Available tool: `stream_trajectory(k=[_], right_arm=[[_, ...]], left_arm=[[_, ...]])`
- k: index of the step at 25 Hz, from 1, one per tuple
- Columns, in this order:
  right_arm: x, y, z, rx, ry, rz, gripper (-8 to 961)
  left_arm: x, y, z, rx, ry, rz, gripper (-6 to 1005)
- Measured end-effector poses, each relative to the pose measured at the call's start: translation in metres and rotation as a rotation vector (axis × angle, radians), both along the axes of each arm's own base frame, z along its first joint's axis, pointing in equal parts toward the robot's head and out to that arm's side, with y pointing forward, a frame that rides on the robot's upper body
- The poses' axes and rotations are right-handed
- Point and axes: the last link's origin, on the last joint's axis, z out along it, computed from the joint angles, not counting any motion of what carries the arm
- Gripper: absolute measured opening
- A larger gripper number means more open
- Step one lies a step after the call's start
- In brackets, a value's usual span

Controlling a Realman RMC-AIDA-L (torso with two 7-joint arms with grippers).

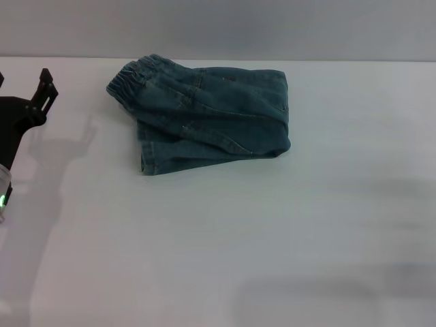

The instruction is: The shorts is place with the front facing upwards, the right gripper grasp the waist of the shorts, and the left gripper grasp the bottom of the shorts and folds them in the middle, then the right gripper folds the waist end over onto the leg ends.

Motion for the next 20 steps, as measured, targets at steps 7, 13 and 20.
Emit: stream_trajectory(k=[7, 13, 20], right_arm=[[-0.0054, -0.0023, -0.0004, 0.002, -0.026, 0.040, 666], [-0.0063, -0.0020, -0.0010, -0.003, -0.033, 0.047, 665], [-0.0060, 0.0002, -0.0012, -0.010, -0.037, 0.046, 664]], left_arm=[[0.0023, 0.0029, -0.0021, -0.011, 0.023, -0.012, 840], [0.0032, 0.0033, -0.0026, -0.012, 0.027, -0.015, 848], [0.0001, 0.0022, -0.0030, -0.018, 0.033, -0.005, 849]])
